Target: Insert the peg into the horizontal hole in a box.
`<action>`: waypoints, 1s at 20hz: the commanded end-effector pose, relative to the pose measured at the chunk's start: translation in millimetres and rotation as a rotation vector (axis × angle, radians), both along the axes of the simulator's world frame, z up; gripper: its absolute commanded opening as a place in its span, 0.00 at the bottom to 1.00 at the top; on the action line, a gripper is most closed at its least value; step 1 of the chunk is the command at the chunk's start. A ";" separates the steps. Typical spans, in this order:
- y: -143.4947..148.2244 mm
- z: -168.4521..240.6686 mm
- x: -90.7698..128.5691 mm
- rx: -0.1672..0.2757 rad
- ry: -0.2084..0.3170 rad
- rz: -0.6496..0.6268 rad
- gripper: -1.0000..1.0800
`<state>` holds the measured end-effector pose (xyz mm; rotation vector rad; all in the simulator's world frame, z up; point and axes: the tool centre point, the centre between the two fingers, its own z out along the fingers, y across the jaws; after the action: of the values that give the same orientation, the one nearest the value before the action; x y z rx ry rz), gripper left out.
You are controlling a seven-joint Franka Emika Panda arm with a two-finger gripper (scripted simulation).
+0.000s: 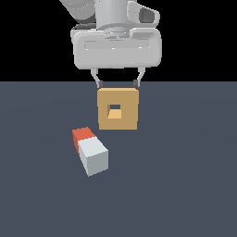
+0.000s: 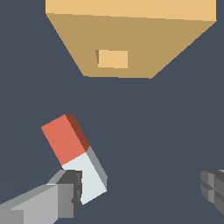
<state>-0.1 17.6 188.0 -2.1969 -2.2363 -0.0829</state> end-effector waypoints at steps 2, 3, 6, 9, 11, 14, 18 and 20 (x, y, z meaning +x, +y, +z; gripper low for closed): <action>0.0 -0.1 -0.1 0.000 0.000 0.001 0.96; -0.2 -0.5 -0.4 0.000 0.000 0.002 0.96; -1.5 -3.3 -2.3 -0.001 0.001 0.015 0.96; -4.0 -8.3 -5.8 -0.003 0.002 0.037 0.96; -6.4 -13.0 -8.9 -0.005 0.003 0.058 0.96; -11.1 -21.9 -14.8 -0.009 0.004 0.098 0.96; -20.0 -37.2 -24.5 -0.015 0.007 0.167 0.96; -25.7 -46.4 -30.0 -0.019 0.009 0.208 0.96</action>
<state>-25.9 -3.7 148.5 -1.9905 -2.4242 -0.0555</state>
